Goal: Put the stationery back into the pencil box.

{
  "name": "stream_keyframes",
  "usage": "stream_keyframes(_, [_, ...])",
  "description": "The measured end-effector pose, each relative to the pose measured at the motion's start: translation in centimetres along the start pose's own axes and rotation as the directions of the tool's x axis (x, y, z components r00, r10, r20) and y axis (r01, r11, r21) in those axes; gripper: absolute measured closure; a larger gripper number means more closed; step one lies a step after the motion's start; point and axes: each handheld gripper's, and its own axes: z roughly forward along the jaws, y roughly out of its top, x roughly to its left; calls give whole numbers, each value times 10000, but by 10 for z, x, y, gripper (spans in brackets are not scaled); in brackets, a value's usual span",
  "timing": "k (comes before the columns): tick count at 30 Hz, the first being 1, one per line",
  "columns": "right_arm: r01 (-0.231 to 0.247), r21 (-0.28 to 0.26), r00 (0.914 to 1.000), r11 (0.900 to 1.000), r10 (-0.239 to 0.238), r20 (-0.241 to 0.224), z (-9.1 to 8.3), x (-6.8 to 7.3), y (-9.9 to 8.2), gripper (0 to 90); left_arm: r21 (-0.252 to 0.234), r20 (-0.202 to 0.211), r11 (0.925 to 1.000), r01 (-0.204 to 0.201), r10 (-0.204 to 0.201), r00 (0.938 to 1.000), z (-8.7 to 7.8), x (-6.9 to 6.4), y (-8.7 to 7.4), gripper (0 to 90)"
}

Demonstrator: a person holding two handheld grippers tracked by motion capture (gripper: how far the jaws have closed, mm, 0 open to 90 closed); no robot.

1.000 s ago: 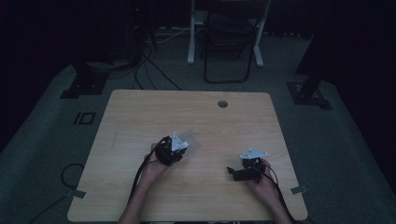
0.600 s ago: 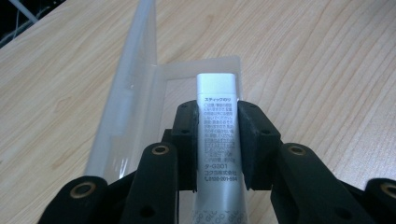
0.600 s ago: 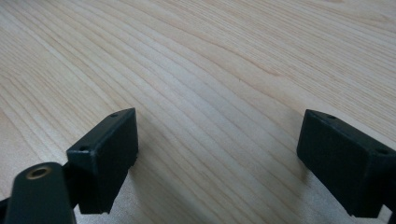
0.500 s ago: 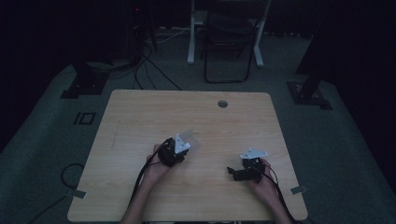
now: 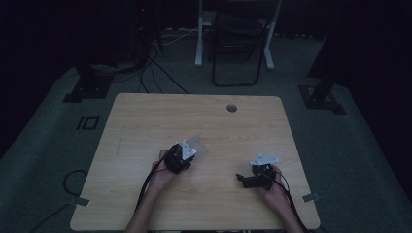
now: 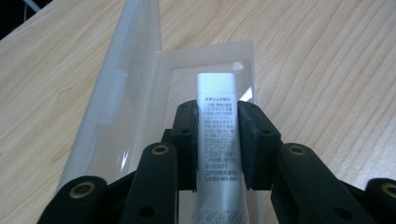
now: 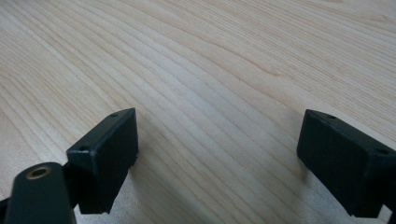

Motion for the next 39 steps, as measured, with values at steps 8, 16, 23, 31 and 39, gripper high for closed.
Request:
stream_keyframes(8, [2, 0, 10000, 10000, -2, 0, 0, 0, 0, 126, 230, -126, 9995, -215, 218, 9997, 4, -2, -2, 704])
stream_keyframes(16, [-2, -1, 10000, 10000, 2, 0, 0, 0, 0, 126, 325, -202, 9990, -320, 327, 9993, 6, -2, -3, 701])
stream_keyframes(23, [6, -4, 10000, 10000, -6, 1, 0, 0, 0, 126, 274, -187, 9988, -401, 406, 9990, 4, -2, -3, 669])
stream_keyframes(31, [6, -2, 10000, 10000, -6, 1, 0, 0, 0, 126, -120, -169, 9989, -452, 450, 9988, -10, -9, -1, 631])
stream_keyframes(39, [6, -2, 10000, 10000, -6, 1, 0, 0, 0, 126, -726, 601, 9967, 368, -324, 9977, -23, -10, -2, 596])
